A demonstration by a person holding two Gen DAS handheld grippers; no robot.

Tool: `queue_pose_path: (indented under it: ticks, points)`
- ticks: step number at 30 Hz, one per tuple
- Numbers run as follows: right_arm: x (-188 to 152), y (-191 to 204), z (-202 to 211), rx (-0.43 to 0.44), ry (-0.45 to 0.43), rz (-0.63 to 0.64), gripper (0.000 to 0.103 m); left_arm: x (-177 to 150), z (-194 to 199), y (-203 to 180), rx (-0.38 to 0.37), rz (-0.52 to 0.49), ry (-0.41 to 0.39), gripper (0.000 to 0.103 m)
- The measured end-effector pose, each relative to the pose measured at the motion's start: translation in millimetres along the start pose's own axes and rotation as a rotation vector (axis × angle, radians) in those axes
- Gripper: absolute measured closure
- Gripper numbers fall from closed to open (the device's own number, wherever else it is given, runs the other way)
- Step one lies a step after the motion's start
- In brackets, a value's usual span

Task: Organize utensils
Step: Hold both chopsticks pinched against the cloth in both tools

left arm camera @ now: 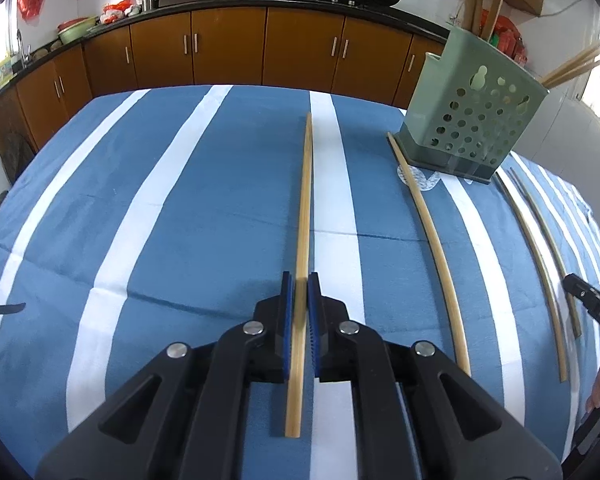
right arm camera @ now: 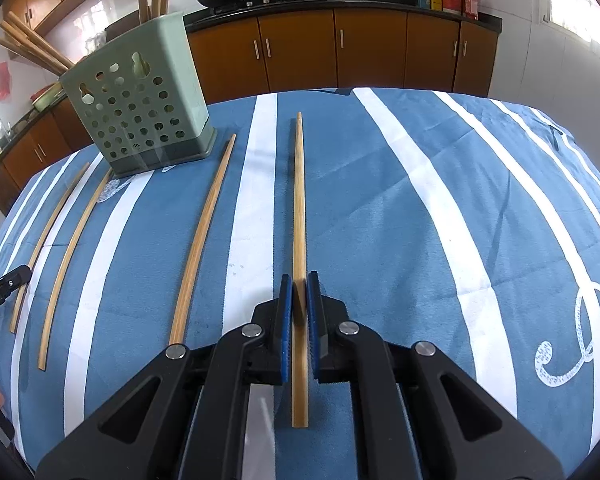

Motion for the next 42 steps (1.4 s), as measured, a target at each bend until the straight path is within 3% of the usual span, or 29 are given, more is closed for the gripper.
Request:
queue_pose_path:
  ticks: [42]
  points:
    - [0.2, 1.9, 0.2, -0.009, 0.001, 0.003, 0.094, -0.1, -1.4, 0.8, -0.028, 0.018, 0.000, 0.093]
Point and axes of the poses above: each gripper's, at about its wrist camera, not at the fingertips, and z roughly against the way its jaws point, y to its left, x to its top, the point moved 7 cm from there along -z, roughly the way its jaws point, and after that the axes turned 14 degrees about y, right-handed, at the moved point
